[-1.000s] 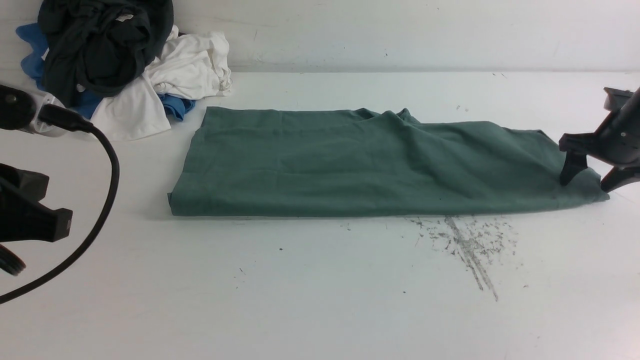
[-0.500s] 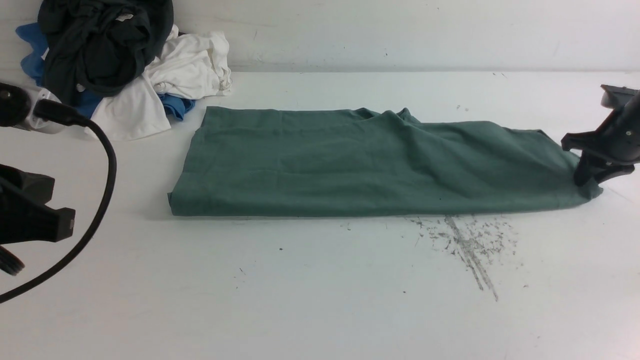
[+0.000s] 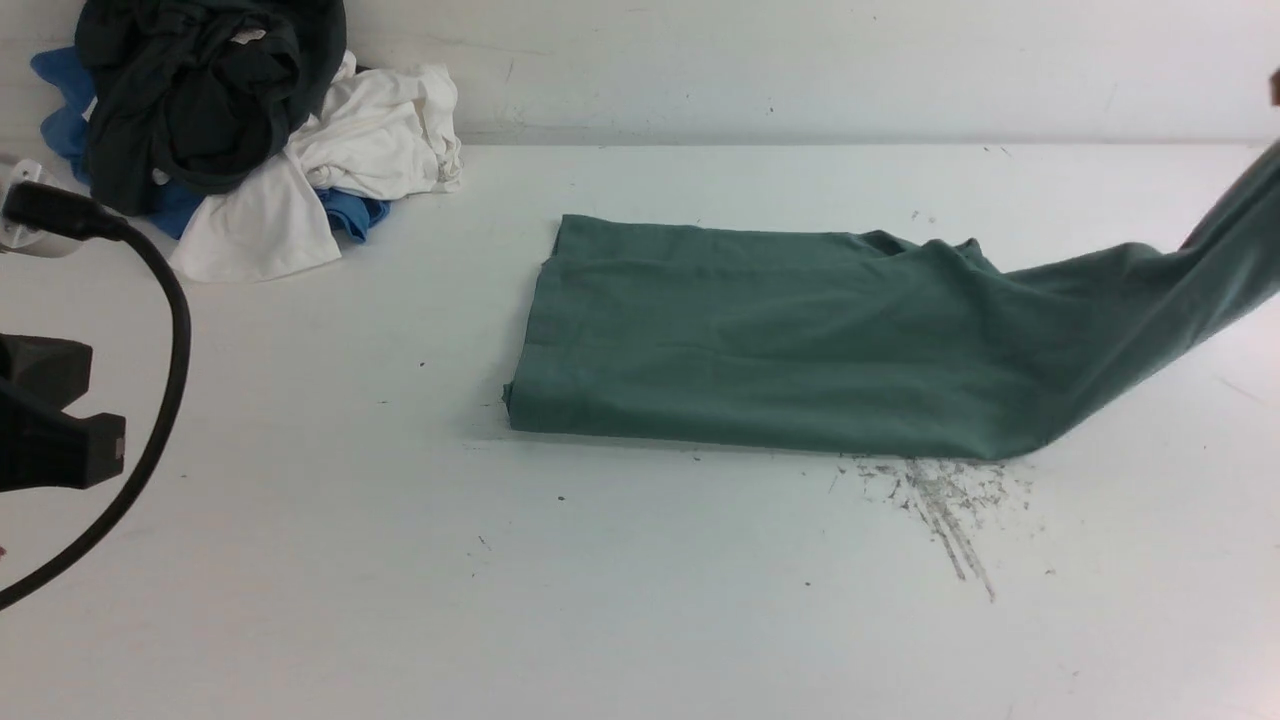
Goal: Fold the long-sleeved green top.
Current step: Use the right arm to drag the right edge of the fabric to the left and folds it over the left edge
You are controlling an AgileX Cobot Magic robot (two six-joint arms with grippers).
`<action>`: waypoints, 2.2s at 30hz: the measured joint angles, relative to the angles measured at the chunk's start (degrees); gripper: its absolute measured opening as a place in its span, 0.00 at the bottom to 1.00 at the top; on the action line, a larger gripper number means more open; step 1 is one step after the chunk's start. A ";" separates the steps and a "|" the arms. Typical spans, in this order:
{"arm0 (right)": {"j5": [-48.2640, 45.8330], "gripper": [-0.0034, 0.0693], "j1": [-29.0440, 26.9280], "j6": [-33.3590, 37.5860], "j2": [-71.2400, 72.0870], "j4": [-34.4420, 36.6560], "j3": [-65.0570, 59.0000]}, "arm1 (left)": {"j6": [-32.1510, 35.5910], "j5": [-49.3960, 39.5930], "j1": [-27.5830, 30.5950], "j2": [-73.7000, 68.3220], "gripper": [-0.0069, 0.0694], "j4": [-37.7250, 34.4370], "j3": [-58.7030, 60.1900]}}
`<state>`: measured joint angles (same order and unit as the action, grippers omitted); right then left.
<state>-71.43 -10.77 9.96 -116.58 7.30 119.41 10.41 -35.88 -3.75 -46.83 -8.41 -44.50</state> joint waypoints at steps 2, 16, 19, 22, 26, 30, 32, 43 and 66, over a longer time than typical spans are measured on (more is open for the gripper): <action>1.09 0.06 3.38 1.38 0.50 2.94 0.11 | 0.00 0.00 0.00 0.00 0.08 -0.37 0.00; 24.03 0.06 36.39 6.69 -11.56 17.37 0.23 | 0.00 0.00 0.00 0.00 0.08 -1.11 0.00; 28.81 0.06 42.15 7.46 -18.77 17.63 0.23 | 0.00 0.00 0.00 0.00 0.08 -1.18 0.00; 29.27 0.06 44.95 9.44 -23.20 17.71 0.11 | 0.00 0.00 0.00 0.00 0.08 -1.18 0.00; 25.29 0.06 45.81 11.23 -23.64 15.97 0.28 | 0.00 -0.11 0.00 0.00 0.08 -1.20 0.00; 15.08 0.06 44.86 10.74 -21.44 10.11 0.28 | 0.00 -0.23 0.00 0.00 0.08 -1.20 0.00; 11.40 0.06 43.95 9.88 -20.23 6.56 0.22 | 0.00 -0.23 0.00 0.00 0.08 -1.20 0.00; 14.68 0.06 39.73 7.38 -9.67 14.32 0.27 | 0.00 0.01 0.00 0.00 0.08 -1.20 0.00; 12.94 0.38 44.70 14.94 -17.67 28.52 13.79 | 0.00 0.20 0.00 0.00 0.08 -2.02 1.37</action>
<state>-58.49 33.93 24.90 -134.25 35.82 133.19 10.41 -35.68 -3.75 -46.83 -10.43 -43.13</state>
